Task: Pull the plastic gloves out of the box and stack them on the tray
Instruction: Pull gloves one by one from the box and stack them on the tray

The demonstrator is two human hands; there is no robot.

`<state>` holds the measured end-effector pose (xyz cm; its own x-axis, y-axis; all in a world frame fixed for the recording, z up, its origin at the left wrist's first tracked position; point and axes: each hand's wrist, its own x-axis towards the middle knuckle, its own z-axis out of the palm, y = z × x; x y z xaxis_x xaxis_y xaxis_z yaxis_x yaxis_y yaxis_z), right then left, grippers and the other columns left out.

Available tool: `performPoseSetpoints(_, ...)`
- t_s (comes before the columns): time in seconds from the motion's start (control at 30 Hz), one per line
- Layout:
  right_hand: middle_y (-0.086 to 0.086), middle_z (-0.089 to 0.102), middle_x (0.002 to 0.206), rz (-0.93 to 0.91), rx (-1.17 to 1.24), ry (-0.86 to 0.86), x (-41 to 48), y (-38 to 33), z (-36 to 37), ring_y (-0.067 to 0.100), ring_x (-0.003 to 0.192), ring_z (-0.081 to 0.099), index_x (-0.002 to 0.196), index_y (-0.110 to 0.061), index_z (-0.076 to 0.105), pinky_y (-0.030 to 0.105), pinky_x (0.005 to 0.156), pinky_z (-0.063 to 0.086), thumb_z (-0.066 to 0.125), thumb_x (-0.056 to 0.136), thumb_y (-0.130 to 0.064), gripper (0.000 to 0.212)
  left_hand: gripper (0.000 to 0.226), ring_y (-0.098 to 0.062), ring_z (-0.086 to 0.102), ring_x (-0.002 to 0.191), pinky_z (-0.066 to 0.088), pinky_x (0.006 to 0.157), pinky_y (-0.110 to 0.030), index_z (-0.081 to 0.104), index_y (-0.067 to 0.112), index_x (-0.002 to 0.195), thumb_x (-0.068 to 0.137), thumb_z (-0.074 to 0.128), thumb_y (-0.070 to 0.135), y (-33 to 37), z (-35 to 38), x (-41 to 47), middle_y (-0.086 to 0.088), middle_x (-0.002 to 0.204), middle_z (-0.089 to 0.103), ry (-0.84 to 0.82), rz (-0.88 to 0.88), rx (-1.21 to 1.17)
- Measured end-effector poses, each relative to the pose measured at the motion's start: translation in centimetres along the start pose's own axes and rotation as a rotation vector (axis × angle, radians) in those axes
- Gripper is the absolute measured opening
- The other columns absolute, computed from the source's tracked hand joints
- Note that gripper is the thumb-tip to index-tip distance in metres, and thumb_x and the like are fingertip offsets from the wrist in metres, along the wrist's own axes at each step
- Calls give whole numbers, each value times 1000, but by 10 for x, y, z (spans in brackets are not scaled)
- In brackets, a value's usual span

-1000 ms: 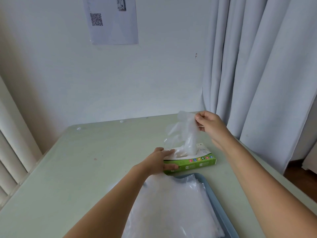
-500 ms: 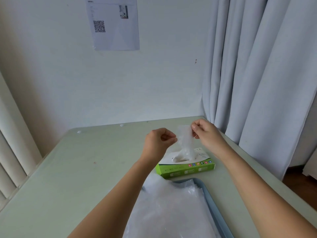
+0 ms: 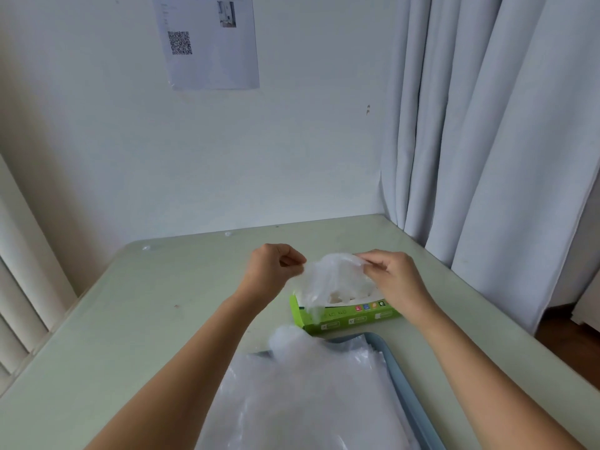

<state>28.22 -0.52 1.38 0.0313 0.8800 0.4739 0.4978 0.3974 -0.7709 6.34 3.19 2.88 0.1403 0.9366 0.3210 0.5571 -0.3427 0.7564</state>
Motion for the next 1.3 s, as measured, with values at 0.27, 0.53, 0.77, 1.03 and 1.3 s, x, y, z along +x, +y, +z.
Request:
performPoseSetpoints(0.27, -10, 75, 87, 99, 150, -51, 10, 4, -3, 1, 93, 67, 92, -24, 75, 17, 86, 47, 63, 91, -15, 15, 8, -10, 67, 75, 53, 75, -20, 72, 12, 84, 78, 76, 9, -24, -18, 3, 0, 82, 72, -14, 74, 215)
performPoseSetpoints(0.53, 15, 71, 82, 228, 444, 345, 30, 1, -3, 29, 72, 67, 83, -12, 53, 34, 65, 52, 38, 101, -10, 23, 10, -9, 59, 73, 50, 72, -24, 73, 16, 86, 85, 66, 9, -41, -15, 7, 4, 82, 70, -75, 96, 387)
performPoseSetpoints(0.77, -4, 53, 57, 169, 312, 604, 44, -25, -36, 2, 40, 48, 78, -19, 49, 20, 44, 38, 38, 100, -10, 26, 23, -15, 65, 87, 50, 77, -24, 72, 16, 93, 86, 56, 2, -51, -5, 18, 3, 90, 70, -163, 27, 480)
performPoseSetpoints(1.03, -5, 59, 66, -38, -38, 408, 23, -57, -48, 2, 57, 53, 81, -17, 57, 15, 59, 40, 48, 98, -20, 20, 61, -27, 42, 131, 34, 103, -28, 48, 12, 138, 81, 48, -9, -37, -49, 15, -13, 144, 43, -77, -177, 484)
performPoseSetpoints(1.3, -2, 61, 53, -194, -356, 47, -12, -120, -20, 13, 51, 59, 58, -10, 57, 25, 60, 45, 41, 88, -63, 63, 90, -27, 71, 73, 58, 60, -29, 72, -6, 86, 88, 23, 69, 73, -47, -85, -22, 88, 71, -686, -614, -773)
